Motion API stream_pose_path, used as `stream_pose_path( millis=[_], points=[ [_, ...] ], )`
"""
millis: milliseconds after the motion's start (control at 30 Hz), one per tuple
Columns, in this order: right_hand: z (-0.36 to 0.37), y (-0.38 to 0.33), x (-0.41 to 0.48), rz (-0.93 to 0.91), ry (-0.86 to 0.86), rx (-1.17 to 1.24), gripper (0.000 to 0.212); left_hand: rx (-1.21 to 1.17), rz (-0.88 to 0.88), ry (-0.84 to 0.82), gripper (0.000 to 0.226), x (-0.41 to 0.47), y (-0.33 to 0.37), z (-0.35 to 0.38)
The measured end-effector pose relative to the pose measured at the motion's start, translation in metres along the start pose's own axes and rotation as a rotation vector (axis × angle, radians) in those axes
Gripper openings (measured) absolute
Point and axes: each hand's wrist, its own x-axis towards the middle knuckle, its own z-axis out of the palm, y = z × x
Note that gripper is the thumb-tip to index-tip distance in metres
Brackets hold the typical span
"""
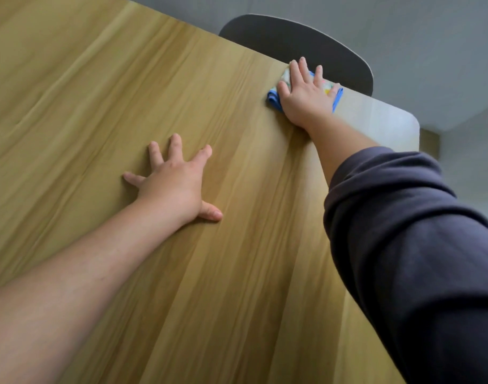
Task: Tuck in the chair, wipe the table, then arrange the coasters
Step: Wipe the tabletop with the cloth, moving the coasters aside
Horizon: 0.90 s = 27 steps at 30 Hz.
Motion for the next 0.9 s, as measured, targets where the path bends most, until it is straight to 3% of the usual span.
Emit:
stream_pose_path(
  millis=[267, 900],
  points=[
    [-0.01, 0.046, -0.027, 0.183, 0.003, 0.012, 0.061, -0.002, 0.003, 0.001, 0.121, -0.003, 0.002, -0.002],
    [0.001, 0.072, -0.27, -0.118, -0.135, -0.12, 0.063, 0.156, -0.038, -0.006, 0.108, -0.023, 0.022, -0.011]
  ],
)
